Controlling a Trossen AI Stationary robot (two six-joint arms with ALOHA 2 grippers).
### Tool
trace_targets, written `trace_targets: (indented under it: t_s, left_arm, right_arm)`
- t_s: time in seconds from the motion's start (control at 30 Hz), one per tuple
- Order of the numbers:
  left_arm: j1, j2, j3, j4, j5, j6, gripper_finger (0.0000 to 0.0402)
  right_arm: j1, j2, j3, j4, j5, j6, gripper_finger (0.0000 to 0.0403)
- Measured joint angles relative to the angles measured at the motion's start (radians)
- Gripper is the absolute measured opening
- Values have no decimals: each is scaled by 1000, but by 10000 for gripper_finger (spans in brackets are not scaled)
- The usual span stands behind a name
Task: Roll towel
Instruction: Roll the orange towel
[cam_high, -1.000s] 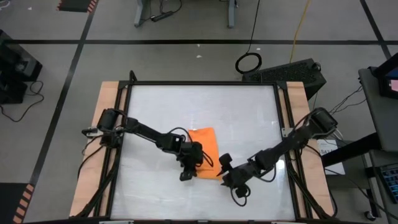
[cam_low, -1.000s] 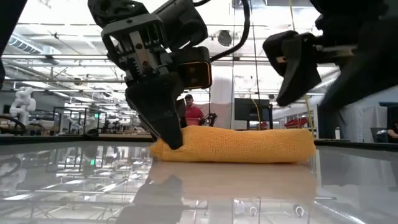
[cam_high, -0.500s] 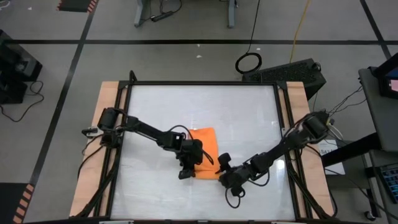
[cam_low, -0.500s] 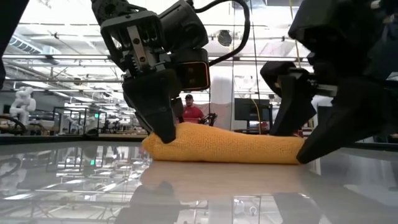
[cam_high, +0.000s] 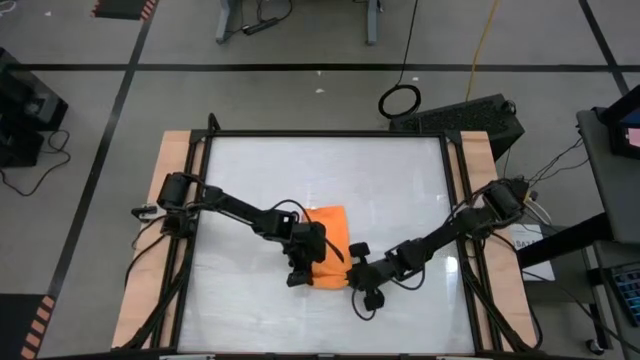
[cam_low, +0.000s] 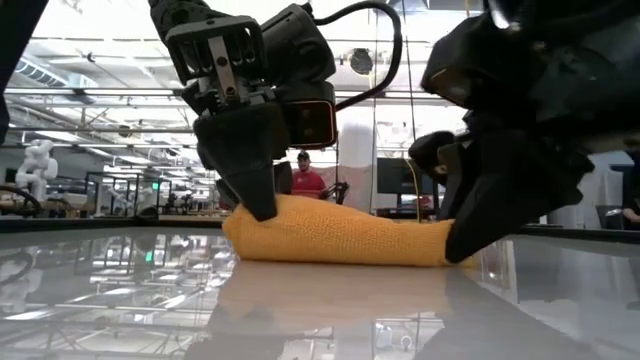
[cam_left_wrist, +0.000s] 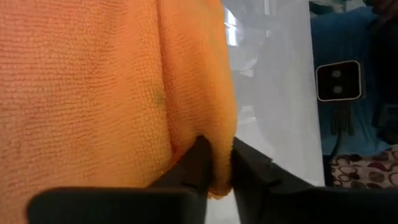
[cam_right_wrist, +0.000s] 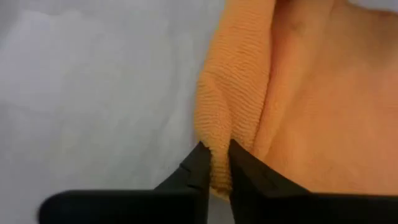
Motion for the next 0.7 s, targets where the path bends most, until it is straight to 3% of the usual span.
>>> trace_targets:
  t_s: [0.1, 0.23, 0.33, 0.7]
  left_arm:
    - [-11, 0, 1, -1, 0, -24, 103]
    - [-31, -18, 13, -46, -8, -28, 155]
    - [-56, -55, 19, -107, -79, -6, 173]
    - [-220, -219, 26, -157, -641, 243, 178]
  right_arm:
    - [-21, 0, 0, 6, -84, 32, 9]
    - [-44, 0, 0, 11, -143, 75, 11]
    - [-60, 0, 0, 10, -180, 99, 10]
    - [-120, -40, -4, -5, -301, 164, 3]
